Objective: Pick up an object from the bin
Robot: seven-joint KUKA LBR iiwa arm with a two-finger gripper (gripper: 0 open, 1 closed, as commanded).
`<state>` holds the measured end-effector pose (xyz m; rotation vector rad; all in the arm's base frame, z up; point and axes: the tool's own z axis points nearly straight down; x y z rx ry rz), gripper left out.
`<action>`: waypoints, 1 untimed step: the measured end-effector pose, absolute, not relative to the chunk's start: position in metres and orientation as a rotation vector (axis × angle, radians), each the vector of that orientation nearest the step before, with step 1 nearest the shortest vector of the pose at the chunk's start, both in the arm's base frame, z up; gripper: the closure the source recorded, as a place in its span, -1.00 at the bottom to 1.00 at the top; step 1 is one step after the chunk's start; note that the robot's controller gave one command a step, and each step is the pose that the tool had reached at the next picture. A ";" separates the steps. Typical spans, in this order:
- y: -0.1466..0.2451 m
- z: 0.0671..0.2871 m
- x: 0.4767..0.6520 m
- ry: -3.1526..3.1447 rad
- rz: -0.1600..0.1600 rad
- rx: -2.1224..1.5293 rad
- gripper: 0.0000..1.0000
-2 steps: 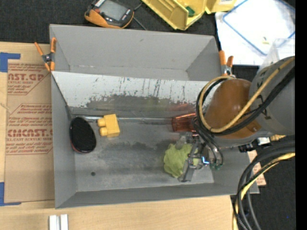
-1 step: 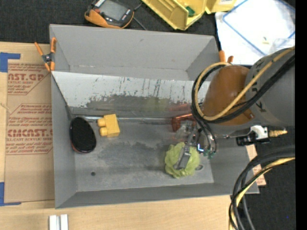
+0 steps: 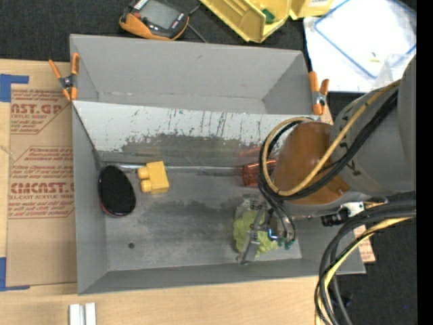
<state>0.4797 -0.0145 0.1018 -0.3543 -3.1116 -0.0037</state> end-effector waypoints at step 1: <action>-0.118 0.100 0.523 -3.139 0.000 0.267 1.00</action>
Offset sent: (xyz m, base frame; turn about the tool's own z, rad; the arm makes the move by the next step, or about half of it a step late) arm 0.0000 0.0000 0.0000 0.0000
